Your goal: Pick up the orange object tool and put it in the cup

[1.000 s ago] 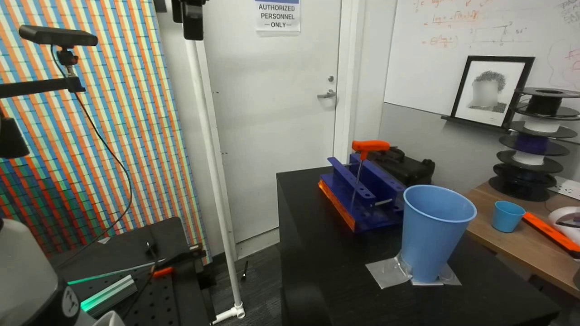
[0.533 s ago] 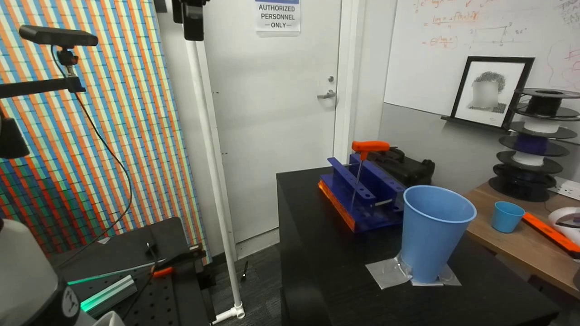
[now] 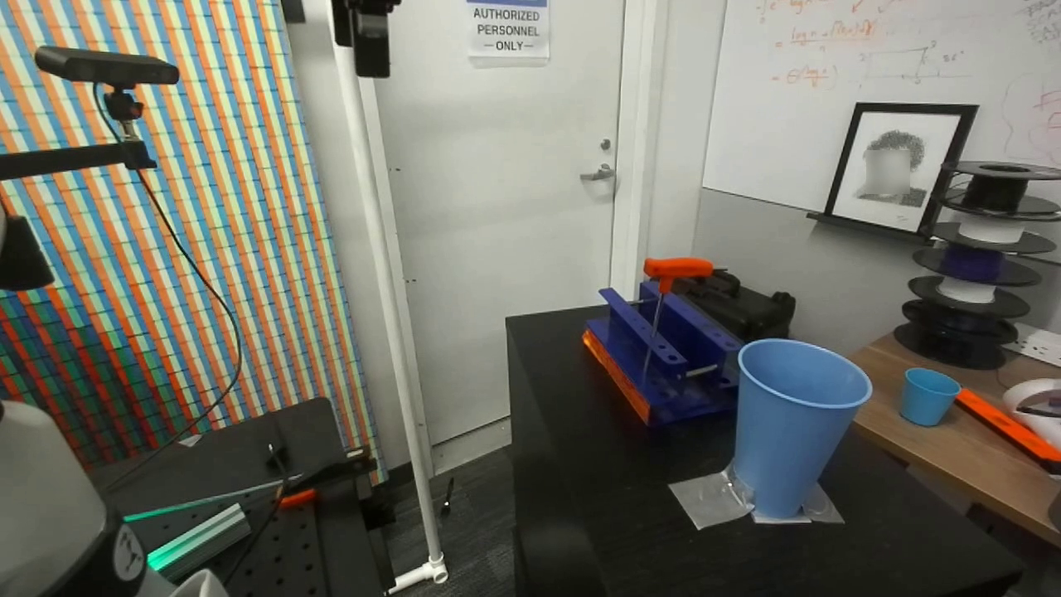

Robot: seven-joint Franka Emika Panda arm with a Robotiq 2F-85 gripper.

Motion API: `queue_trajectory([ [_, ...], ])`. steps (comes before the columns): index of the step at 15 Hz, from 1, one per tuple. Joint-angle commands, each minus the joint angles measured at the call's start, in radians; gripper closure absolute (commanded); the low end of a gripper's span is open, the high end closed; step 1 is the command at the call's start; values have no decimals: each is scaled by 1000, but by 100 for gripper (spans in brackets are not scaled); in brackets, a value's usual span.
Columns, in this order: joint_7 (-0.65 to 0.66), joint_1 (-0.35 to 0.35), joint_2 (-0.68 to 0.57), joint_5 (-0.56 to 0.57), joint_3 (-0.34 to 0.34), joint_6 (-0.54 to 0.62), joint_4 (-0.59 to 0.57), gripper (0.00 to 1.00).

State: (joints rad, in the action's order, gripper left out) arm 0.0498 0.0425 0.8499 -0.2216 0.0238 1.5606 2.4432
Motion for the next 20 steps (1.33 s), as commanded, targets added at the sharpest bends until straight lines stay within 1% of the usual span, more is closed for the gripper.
queue_trajectory([
  [1, 6, -47, -86, 4, -15, 120, -48, 0],
  [4, -5, -66, -182, 14, 1, 260, -82, 0],
  [7, 20, -88, -317, 33, 3, 337, -127, 0],
  [9, 53, -102, -424, 53, -4, 366, -162, 0],
  [12, 68, -98, -572, 63, 0, 402, -219, 0],
  [17, 98, -94, -762, 84, 0, 470, -315, 0],
  [20, 137, -83, -857, 121, -9, 476, -393, 0],
])
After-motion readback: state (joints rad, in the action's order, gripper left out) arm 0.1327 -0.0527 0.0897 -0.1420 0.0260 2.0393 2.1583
